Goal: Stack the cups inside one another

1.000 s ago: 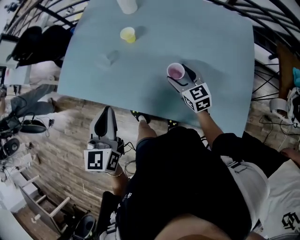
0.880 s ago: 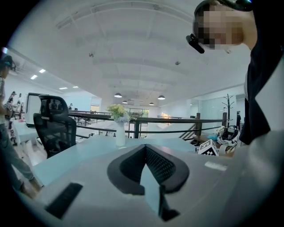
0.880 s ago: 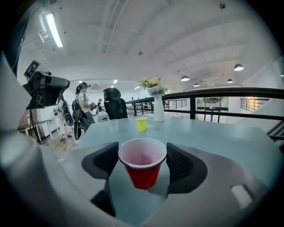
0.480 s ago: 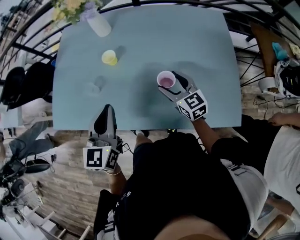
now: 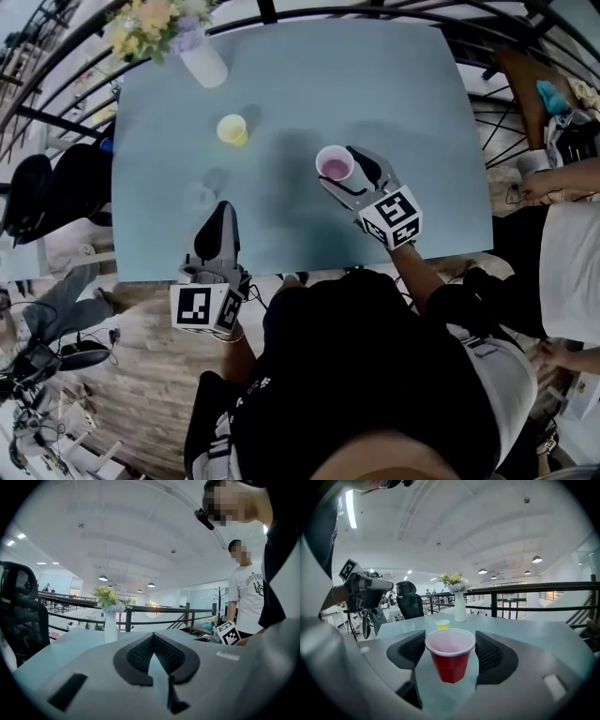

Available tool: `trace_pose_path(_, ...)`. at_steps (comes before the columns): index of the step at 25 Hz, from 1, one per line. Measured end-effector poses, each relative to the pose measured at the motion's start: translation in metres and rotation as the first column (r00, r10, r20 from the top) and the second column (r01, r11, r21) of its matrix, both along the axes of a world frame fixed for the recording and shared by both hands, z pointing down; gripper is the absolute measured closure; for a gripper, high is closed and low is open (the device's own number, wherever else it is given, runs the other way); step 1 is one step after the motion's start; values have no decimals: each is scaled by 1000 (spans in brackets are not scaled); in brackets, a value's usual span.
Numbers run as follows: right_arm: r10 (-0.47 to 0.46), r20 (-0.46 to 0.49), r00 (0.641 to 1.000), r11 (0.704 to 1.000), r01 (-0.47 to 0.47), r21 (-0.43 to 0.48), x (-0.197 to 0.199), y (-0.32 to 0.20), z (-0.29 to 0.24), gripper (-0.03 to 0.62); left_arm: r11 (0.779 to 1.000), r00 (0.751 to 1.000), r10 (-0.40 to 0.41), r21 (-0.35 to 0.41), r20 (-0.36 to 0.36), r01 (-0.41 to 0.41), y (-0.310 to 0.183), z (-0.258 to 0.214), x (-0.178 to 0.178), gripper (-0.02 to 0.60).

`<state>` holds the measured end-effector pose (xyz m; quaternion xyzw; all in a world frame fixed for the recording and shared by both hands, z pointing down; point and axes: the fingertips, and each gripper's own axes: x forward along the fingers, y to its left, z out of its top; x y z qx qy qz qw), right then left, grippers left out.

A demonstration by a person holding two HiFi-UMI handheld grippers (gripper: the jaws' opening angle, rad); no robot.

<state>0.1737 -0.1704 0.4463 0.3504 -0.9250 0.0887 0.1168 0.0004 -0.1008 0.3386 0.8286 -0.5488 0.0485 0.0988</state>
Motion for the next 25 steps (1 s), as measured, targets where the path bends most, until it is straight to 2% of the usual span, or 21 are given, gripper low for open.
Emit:
trace_pose_path(9, 10, 2, 1000, 1000, -10, 17, -54, -9, -19, 256, 1000, 1000, 21, 2, -18, -21, -10, 4, -59, 591)
trace_pose_path(25, -35, 30, 999, 999, 34, 32, -151, -6, -33, 258, 1000, 999, -12, 7, -40, 12, -11, 10, -147, 591)
